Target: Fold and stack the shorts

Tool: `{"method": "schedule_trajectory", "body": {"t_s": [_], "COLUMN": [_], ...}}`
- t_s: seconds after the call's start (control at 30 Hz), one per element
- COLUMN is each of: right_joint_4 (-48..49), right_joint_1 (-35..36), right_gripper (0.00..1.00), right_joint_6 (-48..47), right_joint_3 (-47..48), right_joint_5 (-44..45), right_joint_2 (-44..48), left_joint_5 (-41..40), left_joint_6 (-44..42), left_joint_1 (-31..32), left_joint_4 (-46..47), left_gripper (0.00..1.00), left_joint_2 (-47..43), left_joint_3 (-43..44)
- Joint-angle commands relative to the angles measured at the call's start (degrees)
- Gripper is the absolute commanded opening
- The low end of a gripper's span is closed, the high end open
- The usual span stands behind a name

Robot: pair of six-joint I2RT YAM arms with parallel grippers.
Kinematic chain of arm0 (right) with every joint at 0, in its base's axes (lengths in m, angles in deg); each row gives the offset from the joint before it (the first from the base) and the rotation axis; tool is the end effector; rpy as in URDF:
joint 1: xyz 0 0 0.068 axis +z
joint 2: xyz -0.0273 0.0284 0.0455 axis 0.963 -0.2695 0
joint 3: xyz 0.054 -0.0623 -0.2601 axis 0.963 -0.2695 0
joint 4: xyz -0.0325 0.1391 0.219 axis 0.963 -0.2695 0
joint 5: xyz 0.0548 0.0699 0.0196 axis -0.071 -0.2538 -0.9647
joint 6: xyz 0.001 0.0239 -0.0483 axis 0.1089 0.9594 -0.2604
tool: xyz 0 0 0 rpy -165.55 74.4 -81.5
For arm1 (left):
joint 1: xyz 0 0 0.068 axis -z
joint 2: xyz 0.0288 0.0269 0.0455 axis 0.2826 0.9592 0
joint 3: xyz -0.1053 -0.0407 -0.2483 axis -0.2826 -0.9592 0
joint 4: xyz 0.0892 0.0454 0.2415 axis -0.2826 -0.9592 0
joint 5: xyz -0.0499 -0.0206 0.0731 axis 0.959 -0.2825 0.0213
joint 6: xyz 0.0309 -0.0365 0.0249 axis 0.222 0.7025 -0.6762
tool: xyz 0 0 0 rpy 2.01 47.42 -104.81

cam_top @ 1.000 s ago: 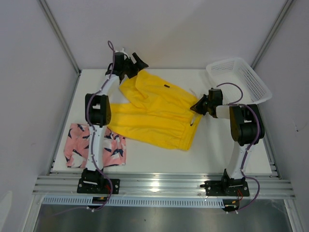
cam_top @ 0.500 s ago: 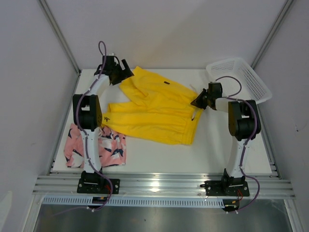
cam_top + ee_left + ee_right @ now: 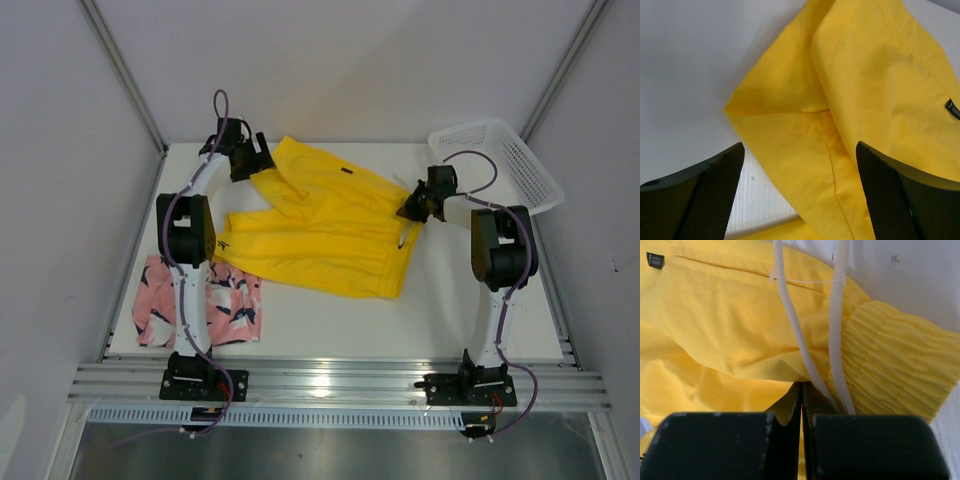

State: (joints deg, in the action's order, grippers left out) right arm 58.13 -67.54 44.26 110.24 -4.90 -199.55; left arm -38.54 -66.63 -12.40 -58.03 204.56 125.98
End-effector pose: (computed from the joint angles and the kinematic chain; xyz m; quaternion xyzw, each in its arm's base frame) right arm 0.4411 0.0613 0.1422 0.2040 0.9003 0.2427 0.2983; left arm 0.5307 -0.0428 0.2009 -0.1245 0.9144 -0.1588 0.3509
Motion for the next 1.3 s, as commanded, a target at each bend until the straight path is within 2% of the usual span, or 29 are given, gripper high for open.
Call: {"method": "schedule_trajectory", "body": {"t_s": [0.0, 0.13, 0.27, 0.4, 0.53, 0.63, 0.8, 0.9, 1.0, 1.03, 1.1, 1.13, 1.2, 1.27], "right_joint_4": [-1.48, -0.78, 0.10, 0.72, 0.81, 1.42, 3.00, 3.00, 4.85, 4.93, 5.02, 5.11, 5.20, 5.20], "right_joint_1": [0.99, 2.13, 3.27, 3.72, 3.72, 3.80, 5.12, 5.74, 6.09, 6.18, 6.18, 6.26, 6.27, 6.18], "right_gripper": [0.00, 0.00, 0.00, 0.00, 0.00, 0.00, 0.01, 0.01, 0.01, 0.01, 0.01, 0.01, 0.01, 0.01], "right_joint_6": [-2.01, -2.27, -2.27, -1.92, -2.01, -2.18, -2.54, -2.54, -2.45, -2.45, -2.45, -2.36, -2.80, -2.97], "right_joint_3": [1.52, 0.99, 0.20, -0.24, -0.86, -1.38, -3.84, -4.64, -5.34, -5.43, -5.95, -6.22, -6.48, -6.57], "right_joint_5": [2.05, 2.22, 1.87, 1.70, 1.78, 0.39, -1.38, -1.56, -1.64, -1.64, -1.47, -1.29, -1.03, -1.20], "right_joint_2": [2.39, 2.92, 3.00, 2.83, 3.00, 3.27, 4.85, 5.81, 6.69, 7.04, 7.40, 7.83, 7.93, 7.66], "left_joint_5": [-0.30, -0.99, -1.96, -4.07, -6.53, -7.76, -8.64, -10.93, -11.72, -11.89, -11.98, -12.07, -12.42, -12.51], "left_joint_6": [-1.30, 0.37, 1.52, 0.82, 0.20, -0.15, -0.59, -0.86, -0.77, -0.68, -0.59, -0.59, -0.33, -0.15], "left_joint_1": [0.38, 0.82, 1.00, 1.70, 1.97, 1.97, 2.76, 3.46, 3.64, 3.55, 3.64, 3.64, 3.64, 3.64], "left_joint_4": [-3.24, -7.20, -8.52, -10.36, -13.26, -14.76, -17.04, -19.77, -20.65, -20.91, -21.35, -21.35, -20.66, -18.99], "left_gripper": [0.93, 0.85, 0.71, 0.66, 0.50, 0.50, 0.68, 0.71, 0.61, 0.54, 0.38, 0.23, 0.05, 0.04], "left_joint_2": [3.94, 7.20, 7.56, 8.43, 9.40, 9.92, 11.86, 13.97, 14.24, 14.24, 14.32, 14.24, 12.92, 11.00], "left_joint_3": [6.43, 11.79, 11.72, 12.86, 14.88, 15.32, 18.03, 20.50, 20.68, 20.68, 20.68, 20.33, 19.46, 15.42]}}
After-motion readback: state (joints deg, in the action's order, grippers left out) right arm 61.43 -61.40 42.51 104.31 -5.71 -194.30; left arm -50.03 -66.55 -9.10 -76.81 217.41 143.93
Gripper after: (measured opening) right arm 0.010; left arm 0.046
